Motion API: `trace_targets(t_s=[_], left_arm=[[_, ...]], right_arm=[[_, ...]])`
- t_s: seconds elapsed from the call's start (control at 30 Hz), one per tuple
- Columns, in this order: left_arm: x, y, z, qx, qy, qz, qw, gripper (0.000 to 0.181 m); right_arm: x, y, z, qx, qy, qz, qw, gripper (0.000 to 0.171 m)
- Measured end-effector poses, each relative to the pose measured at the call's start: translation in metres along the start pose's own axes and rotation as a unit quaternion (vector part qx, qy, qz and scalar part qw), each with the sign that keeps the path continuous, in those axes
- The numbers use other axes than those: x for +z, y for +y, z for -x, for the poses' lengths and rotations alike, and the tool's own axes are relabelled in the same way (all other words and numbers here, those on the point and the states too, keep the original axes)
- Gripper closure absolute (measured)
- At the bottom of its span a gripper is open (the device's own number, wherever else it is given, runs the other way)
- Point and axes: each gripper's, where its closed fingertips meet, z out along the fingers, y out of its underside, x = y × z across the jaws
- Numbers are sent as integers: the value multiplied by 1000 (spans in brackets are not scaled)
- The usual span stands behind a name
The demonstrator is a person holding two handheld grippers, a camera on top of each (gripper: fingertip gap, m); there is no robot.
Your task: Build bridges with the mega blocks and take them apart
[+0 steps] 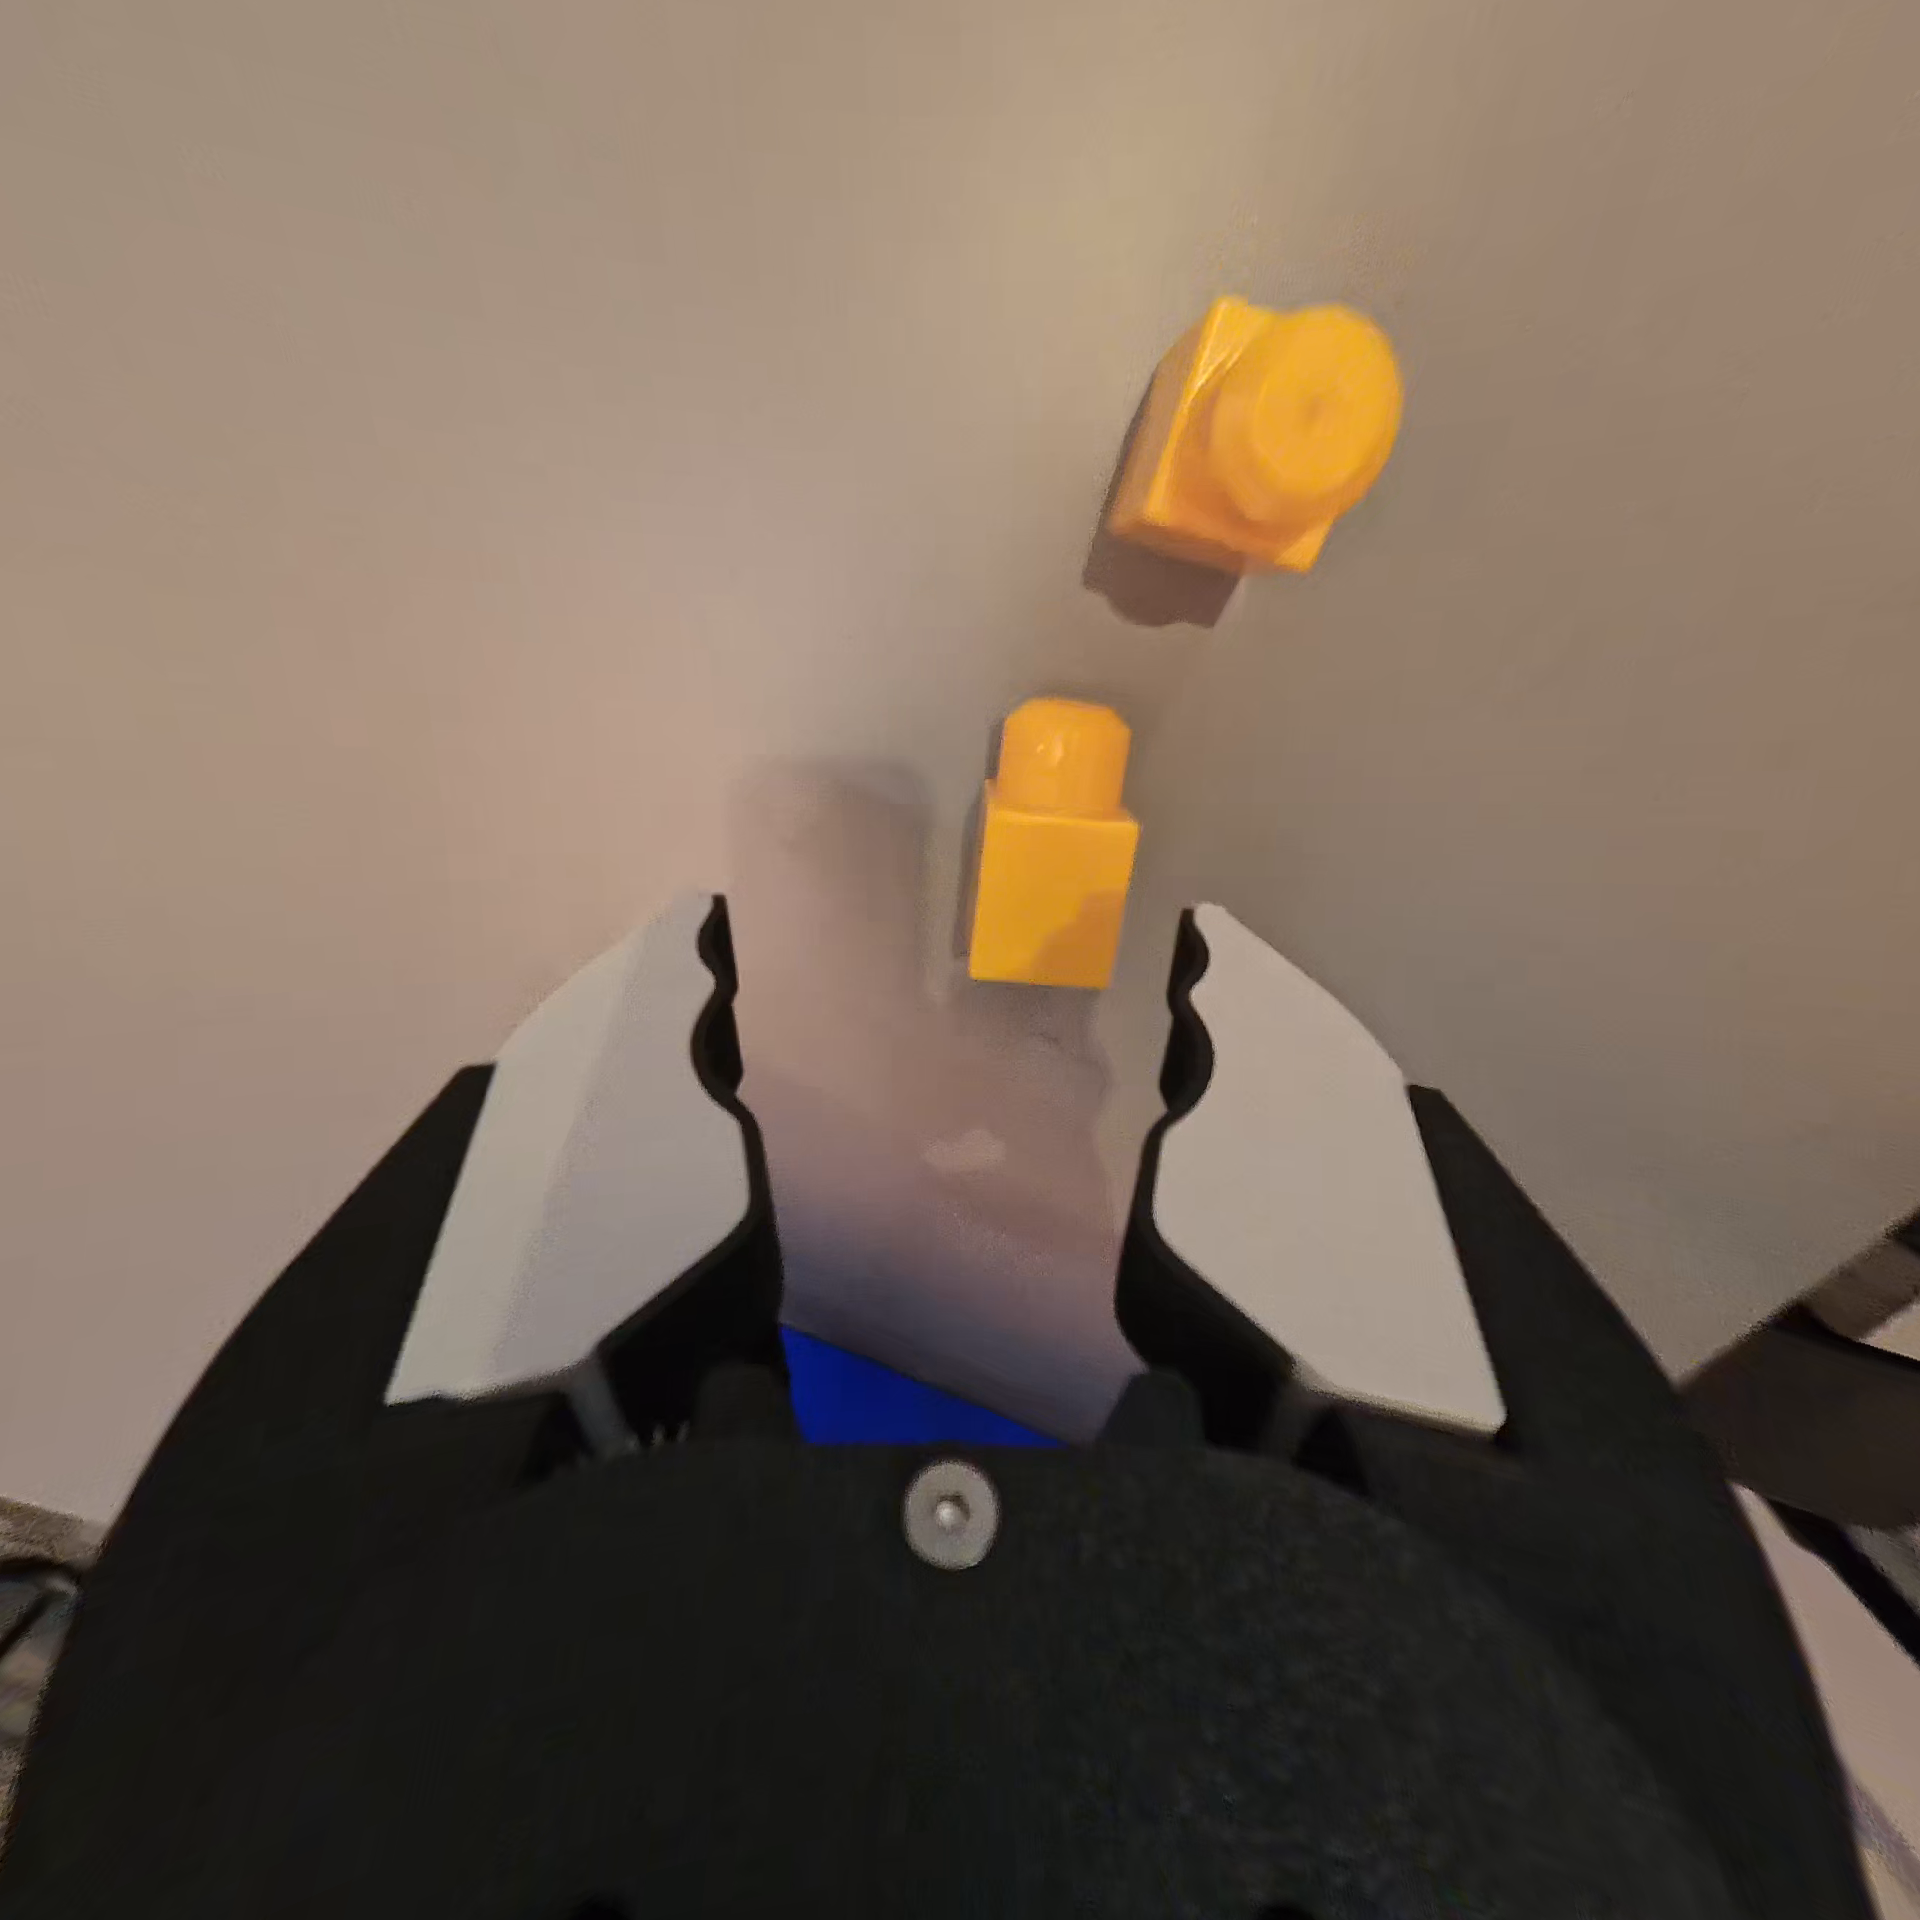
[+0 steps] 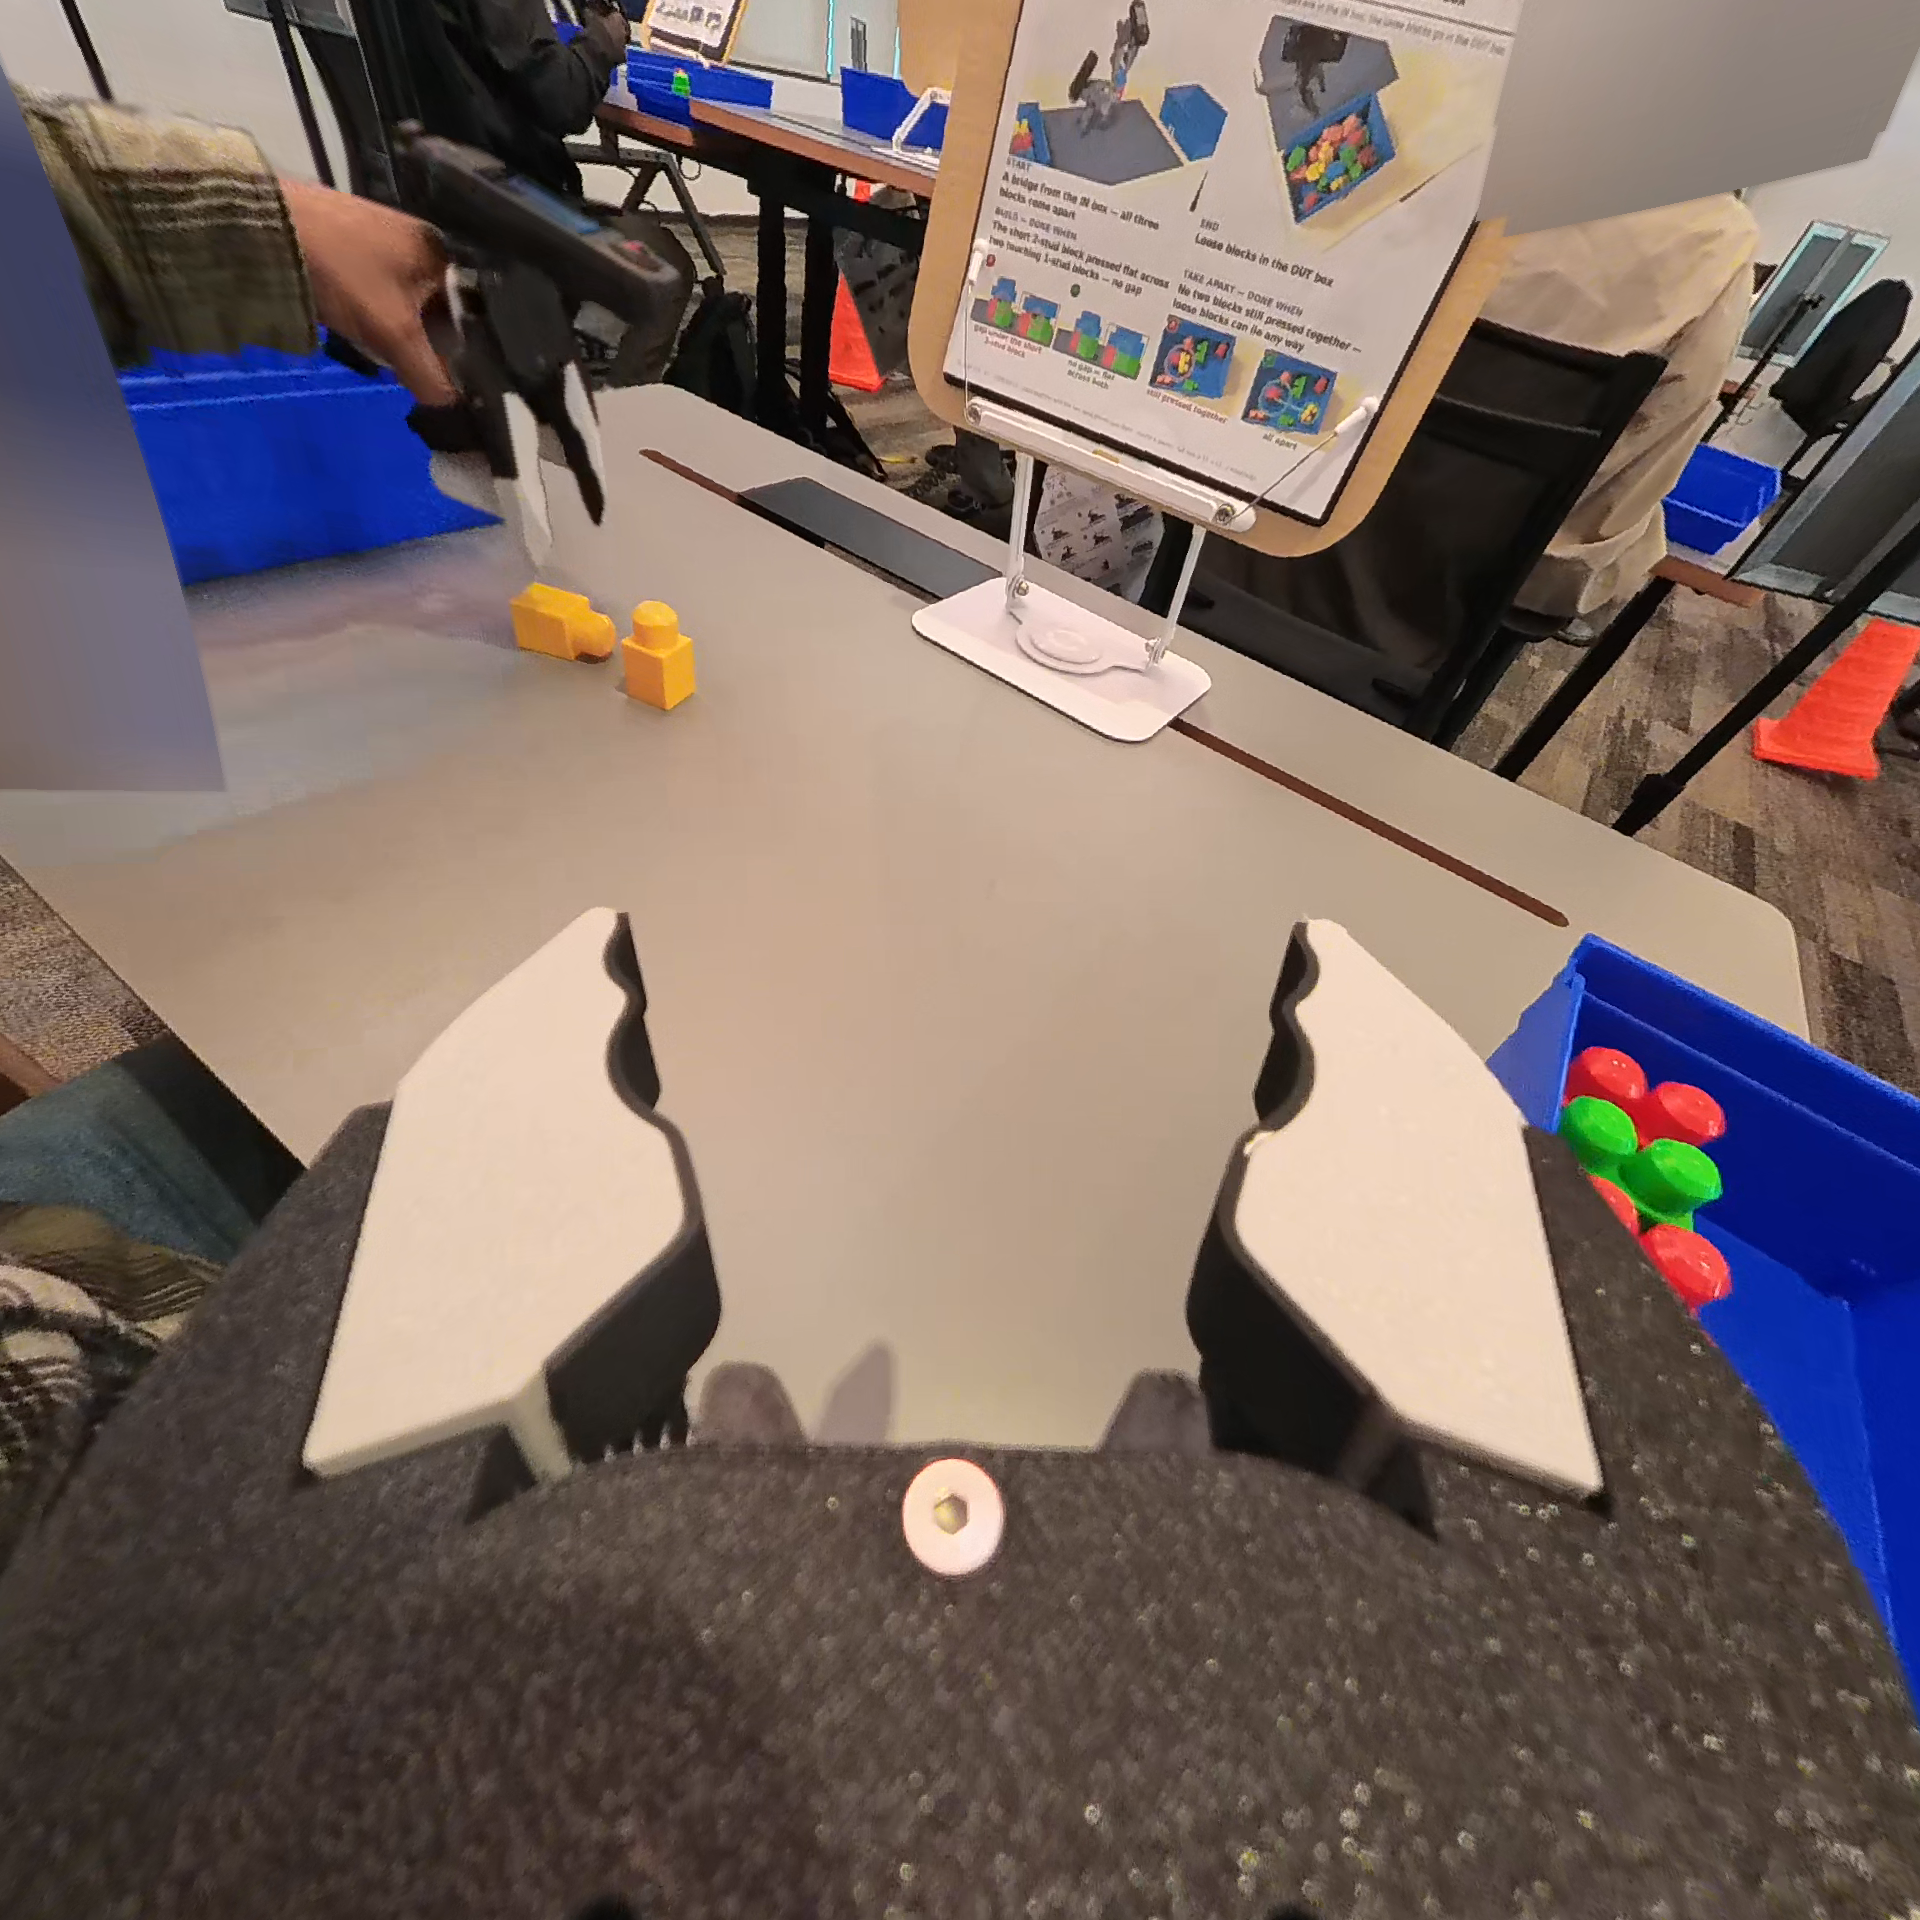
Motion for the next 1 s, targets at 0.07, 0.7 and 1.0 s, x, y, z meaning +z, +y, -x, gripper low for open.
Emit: trace_targets(t_s=[0.07,0.7,1.0], left_arm=[[-4,-8,-10,-9,27,15,999,104],[25,-14,-22,60,36,80,994,135],[36,-12,-20,52,40,108,992,139]], right_arm=[[-1,1,-1,2,1,0,1000,57],[-13,10,-9,8,18,10,1000,57],[-12,12,-11,10,19,14,1000,57]])
